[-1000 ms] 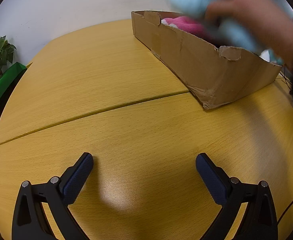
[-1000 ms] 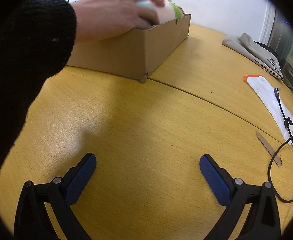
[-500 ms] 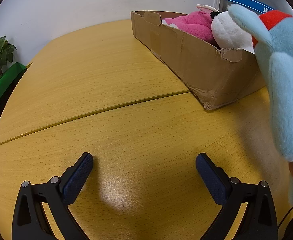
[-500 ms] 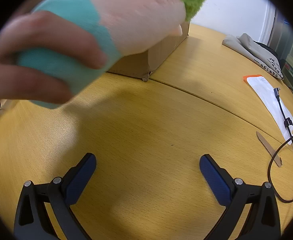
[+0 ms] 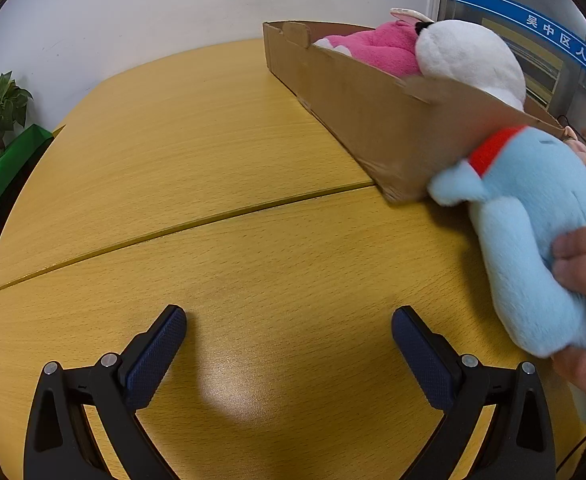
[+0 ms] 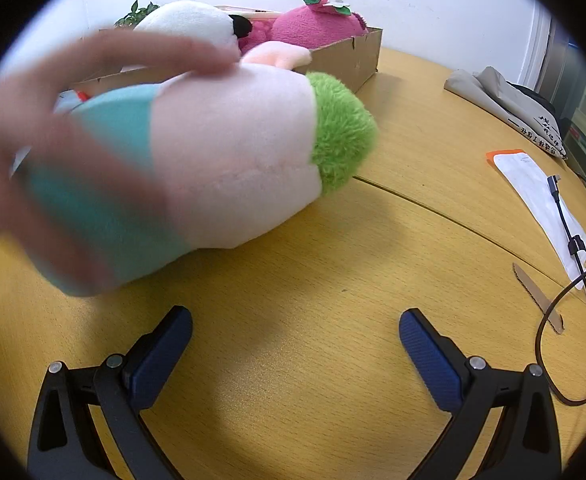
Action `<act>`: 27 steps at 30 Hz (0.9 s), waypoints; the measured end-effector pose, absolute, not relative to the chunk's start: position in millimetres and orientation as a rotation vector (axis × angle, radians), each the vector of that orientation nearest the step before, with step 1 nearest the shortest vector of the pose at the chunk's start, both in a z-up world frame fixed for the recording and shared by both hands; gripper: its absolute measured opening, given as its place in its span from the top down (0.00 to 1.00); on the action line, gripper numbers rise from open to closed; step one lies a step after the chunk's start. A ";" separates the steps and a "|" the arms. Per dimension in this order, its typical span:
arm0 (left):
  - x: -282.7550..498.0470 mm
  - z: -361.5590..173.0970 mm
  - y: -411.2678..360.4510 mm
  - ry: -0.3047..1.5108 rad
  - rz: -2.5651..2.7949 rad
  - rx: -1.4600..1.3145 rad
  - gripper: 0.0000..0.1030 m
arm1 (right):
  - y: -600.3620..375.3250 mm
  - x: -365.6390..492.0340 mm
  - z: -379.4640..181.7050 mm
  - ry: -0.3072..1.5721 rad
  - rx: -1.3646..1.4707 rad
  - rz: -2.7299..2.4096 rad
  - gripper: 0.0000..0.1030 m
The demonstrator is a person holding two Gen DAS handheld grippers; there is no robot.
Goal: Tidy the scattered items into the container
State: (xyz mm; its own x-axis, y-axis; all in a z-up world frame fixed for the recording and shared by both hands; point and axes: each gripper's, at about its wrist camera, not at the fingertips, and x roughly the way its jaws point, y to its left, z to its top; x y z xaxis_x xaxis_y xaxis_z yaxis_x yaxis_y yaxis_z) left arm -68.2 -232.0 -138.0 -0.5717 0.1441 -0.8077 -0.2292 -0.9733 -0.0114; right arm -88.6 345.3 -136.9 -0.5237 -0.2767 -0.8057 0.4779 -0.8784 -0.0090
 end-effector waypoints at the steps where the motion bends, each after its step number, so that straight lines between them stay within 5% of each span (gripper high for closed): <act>1: -67.7 -137.9 -231.3 0.139 2.608 -1.328 0.00 | 345.2 -88.5 -136.9 0.319 1.209 -2.395 0.00; 27: -69.1 -139.2 -235.6 0.141 2.603 -1.326 0.00 | 345.2 -88.4 -137.0 0.321 1.208 -2.394 0.00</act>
